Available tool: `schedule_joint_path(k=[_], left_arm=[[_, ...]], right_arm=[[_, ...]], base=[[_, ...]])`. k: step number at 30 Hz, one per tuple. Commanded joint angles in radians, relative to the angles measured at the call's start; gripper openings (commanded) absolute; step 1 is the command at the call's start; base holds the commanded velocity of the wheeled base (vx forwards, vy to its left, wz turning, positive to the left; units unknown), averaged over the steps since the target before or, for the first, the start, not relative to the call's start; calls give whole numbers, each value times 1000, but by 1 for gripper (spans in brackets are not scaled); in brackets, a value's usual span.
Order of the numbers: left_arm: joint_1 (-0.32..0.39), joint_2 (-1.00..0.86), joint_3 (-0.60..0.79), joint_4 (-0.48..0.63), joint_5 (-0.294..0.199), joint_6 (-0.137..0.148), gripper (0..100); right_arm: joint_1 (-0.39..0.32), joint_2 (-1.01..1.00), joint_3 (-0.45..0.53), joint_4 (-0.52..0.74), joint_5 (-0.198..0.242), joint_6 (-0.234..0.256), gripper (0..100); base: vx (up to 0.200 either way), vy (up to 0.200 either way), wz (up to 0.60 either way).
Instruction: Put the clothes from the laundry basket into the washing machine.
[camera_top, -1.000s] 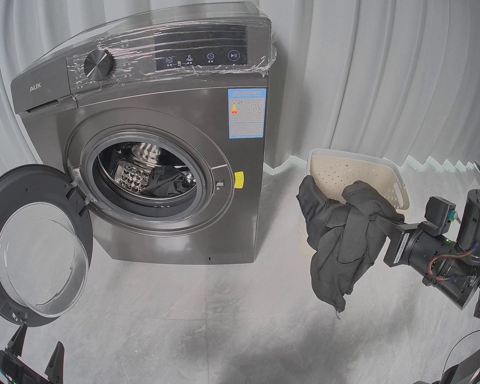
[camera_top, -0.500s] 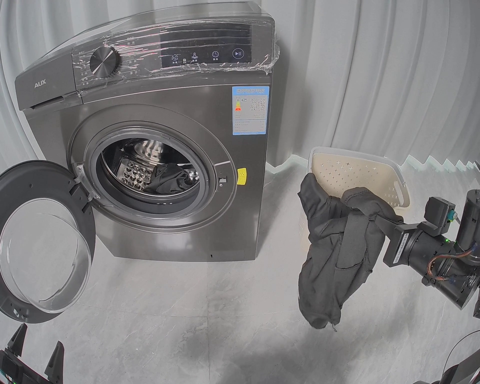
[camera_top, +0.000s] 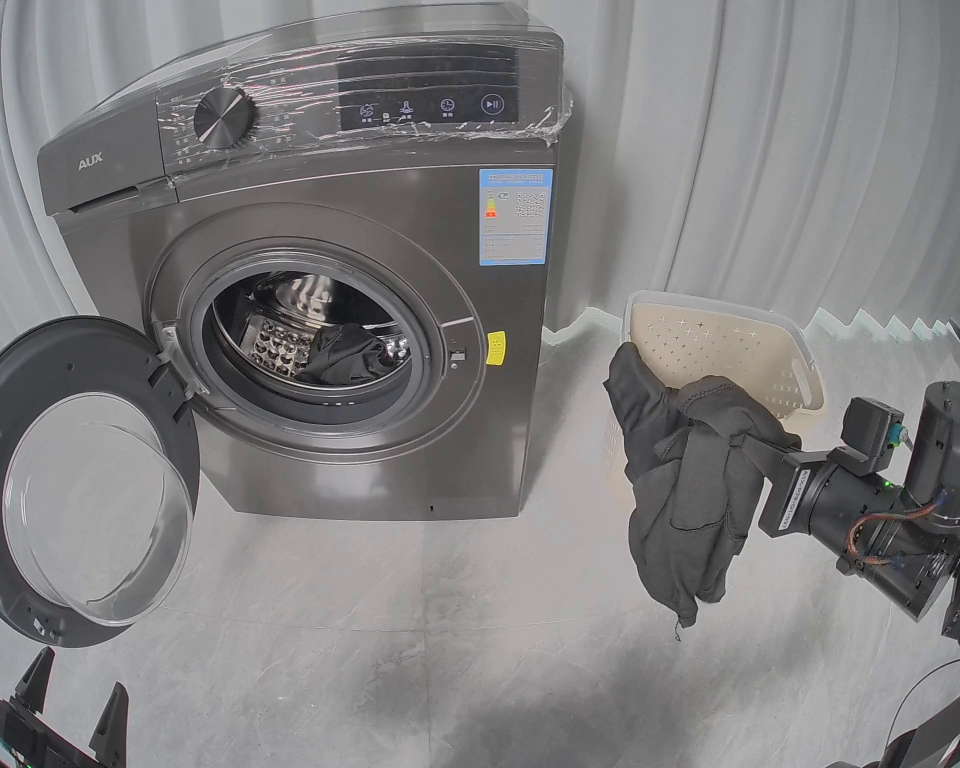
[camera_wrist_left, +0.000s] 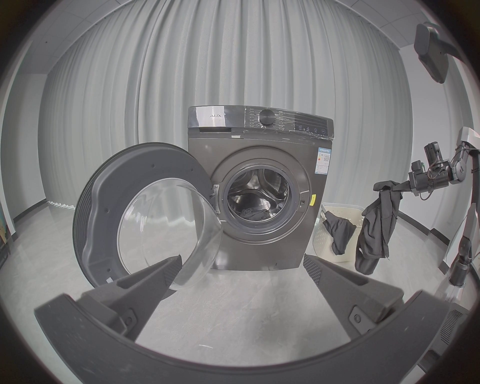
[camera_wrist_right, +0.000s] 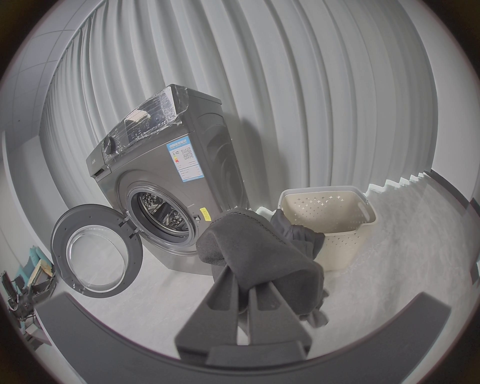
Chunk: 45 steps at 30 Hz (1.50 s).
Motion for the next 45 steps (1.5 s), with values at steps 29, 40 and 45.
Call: schedule_joint_path(k=[29,40,45], left_arm=[[0,-16,15,-2,1,10,100],[2,-16,18,-2,0,16,100],[2,-16,18,-3,-3,19,100]], right_arm=[[99,56,-43,-92,100,-1,0],[99,166,-79,-192,140,-1,0],[99,174,-81,-204,140,-1,0]], base=[[0,76,0],[0,0,0],[0,0,0]])
